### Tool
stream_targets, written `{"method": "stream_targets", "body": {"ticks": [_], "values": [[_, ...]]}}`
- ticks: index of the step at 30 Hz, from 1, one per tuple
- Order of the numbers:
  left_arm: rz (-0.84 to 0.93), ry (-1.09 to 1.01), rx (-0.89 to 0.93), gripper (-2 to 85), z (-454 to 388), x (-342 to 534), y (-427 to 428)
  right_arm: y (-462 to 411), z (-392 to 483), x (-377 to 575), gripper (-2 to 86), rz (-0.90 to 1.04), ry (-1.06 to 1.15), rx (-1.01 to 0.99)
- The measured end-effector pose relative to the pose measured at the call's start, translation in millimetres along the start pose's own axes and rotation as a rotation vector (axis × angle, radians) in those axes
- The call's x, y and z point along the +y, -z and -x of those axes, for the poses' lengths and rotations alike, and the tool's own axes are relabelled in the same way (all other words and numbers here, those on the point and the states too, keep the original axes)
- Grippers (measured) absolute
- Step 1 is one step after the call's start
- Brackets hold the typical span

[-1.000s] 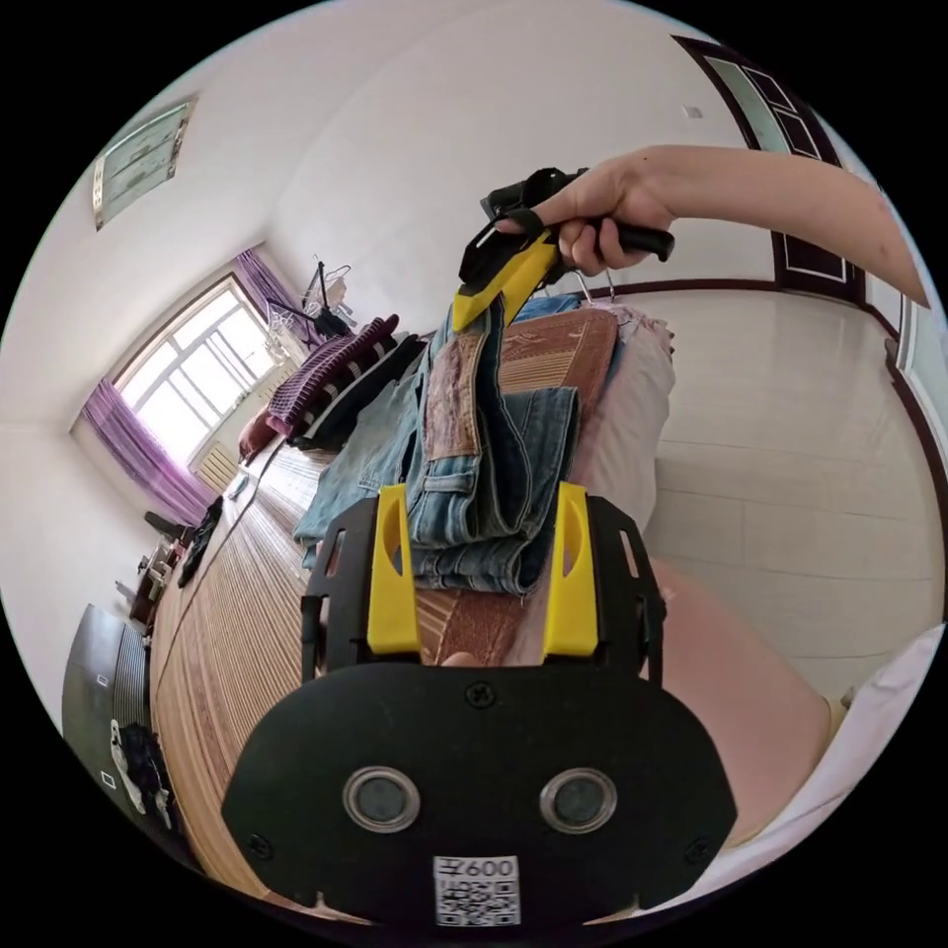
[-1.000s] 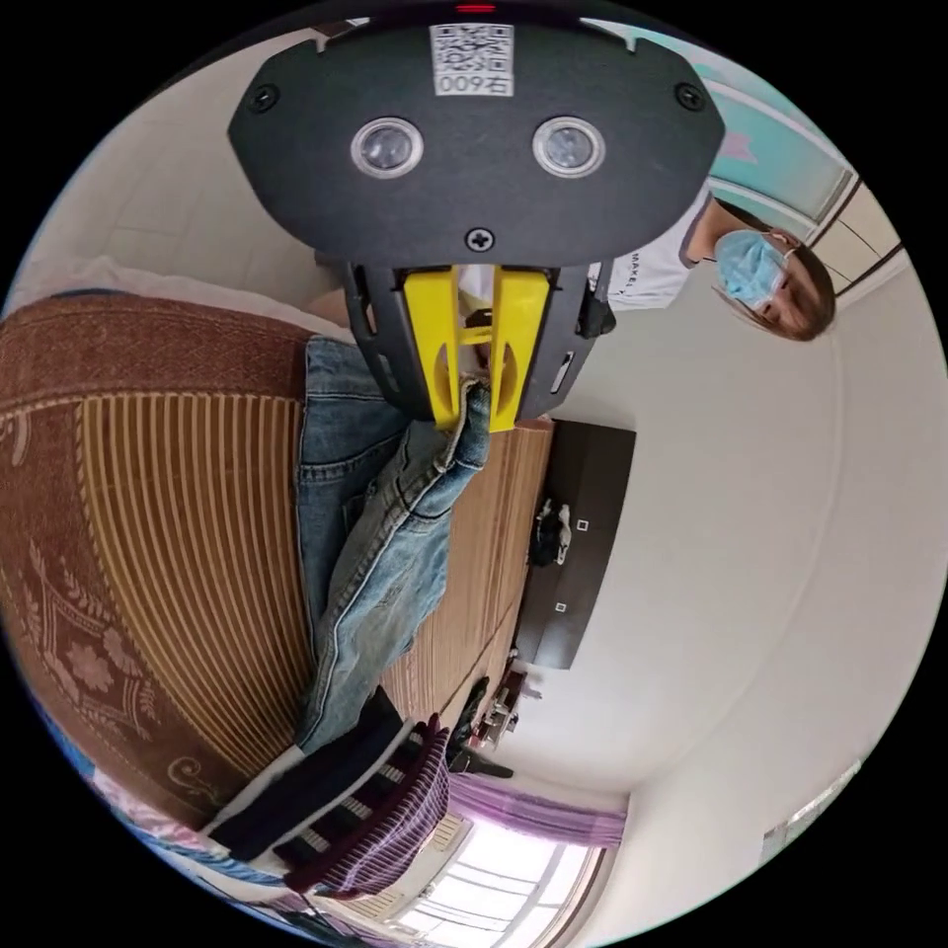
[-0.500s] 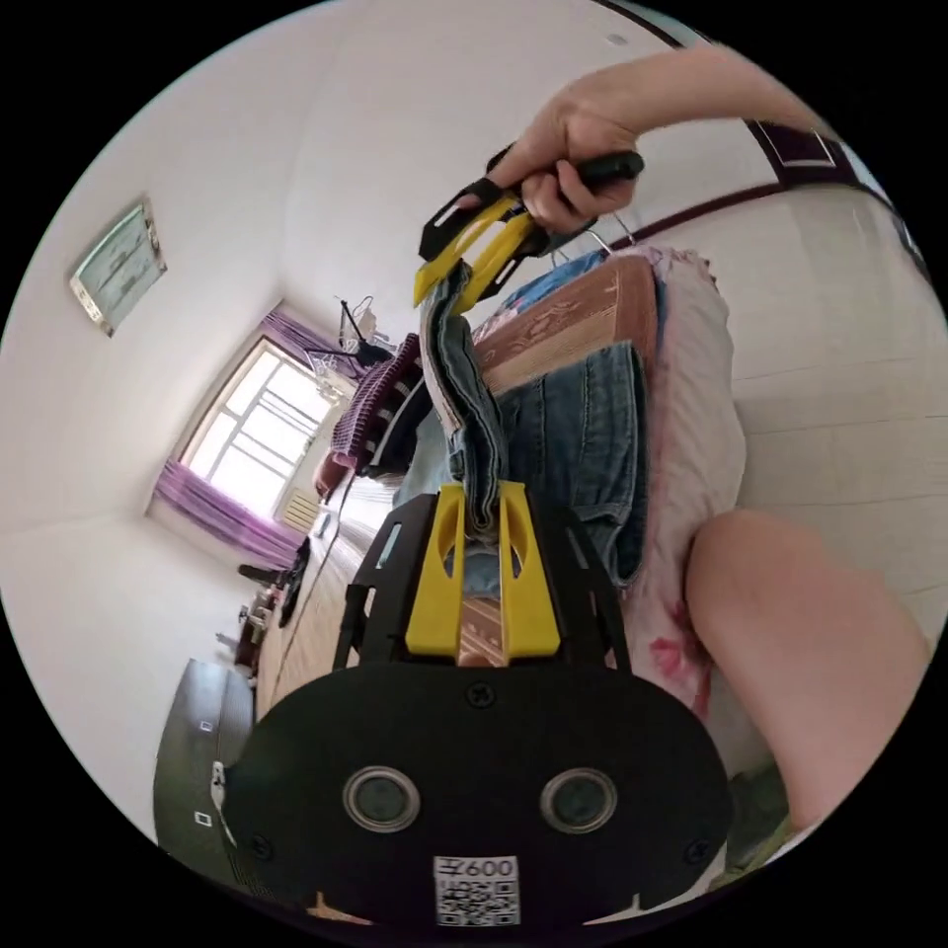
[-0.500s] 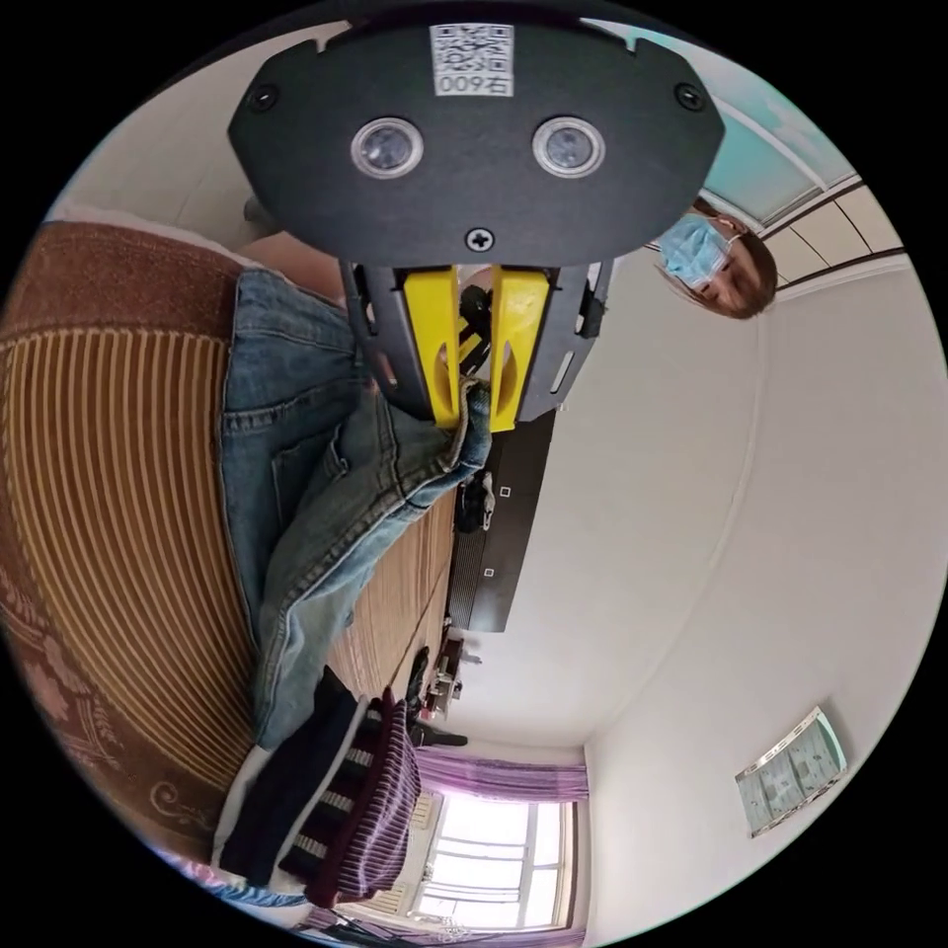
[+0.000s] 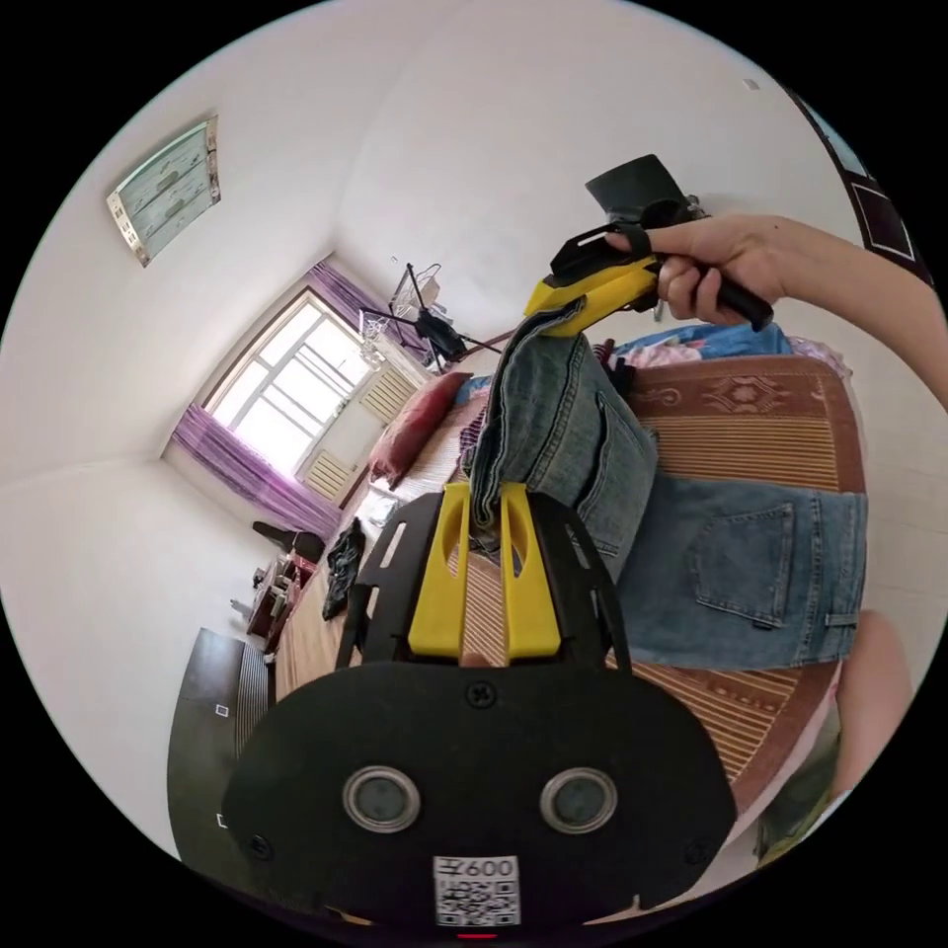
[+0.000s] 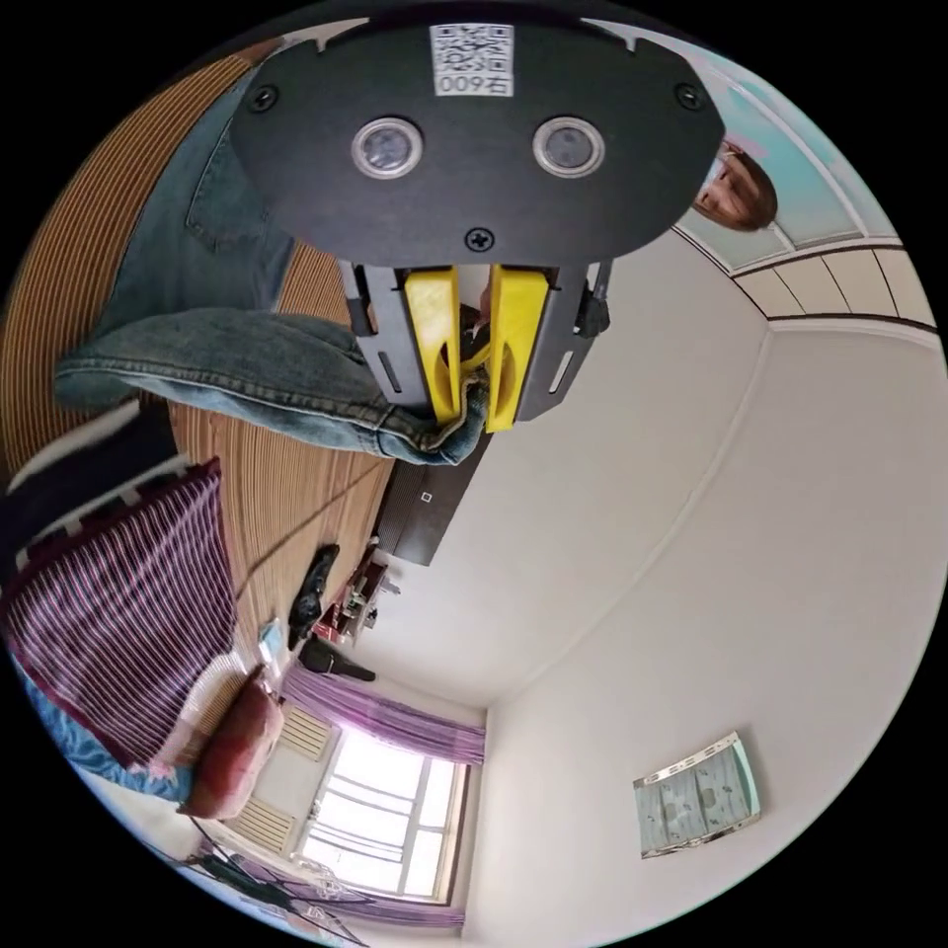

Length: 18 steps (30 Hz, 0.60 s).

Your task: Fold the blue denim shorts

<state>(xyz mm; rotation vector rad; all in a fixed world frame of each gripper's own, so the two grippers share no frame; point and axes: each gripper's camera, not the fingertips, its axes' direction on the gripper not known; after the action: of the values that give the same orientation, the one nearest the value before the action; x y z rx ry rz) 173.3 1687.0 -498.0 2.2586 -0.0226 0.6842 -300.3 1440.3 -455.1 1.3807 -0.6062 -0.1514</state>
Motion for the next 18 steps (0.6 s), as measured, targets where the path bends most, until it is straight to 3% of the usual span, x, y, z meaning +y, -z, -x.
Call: {"method": "stream_targets", "body": {"ticks": [8, 12, 18], "values": [[-0.1, -0.004, -0.196, 0.9, 37.3, -21.4, 3.1, 0.1, 11.6, -4.2, -0.6, 0.111, 0.336, 0.022], [-0.11, -0.13, -0.121, 1.1, -35.3, 24.9, 30.3, 13.9, -17.8, 64.4, -0.6, 0.276, 0.331, 0.085], [-0.088, -0.306, 0.149, 1.3, -196.3, 105.8, 69.4, 86.2, -136.4, 277.1, -0.6, 0.387, 0.131, 0.24]]}}
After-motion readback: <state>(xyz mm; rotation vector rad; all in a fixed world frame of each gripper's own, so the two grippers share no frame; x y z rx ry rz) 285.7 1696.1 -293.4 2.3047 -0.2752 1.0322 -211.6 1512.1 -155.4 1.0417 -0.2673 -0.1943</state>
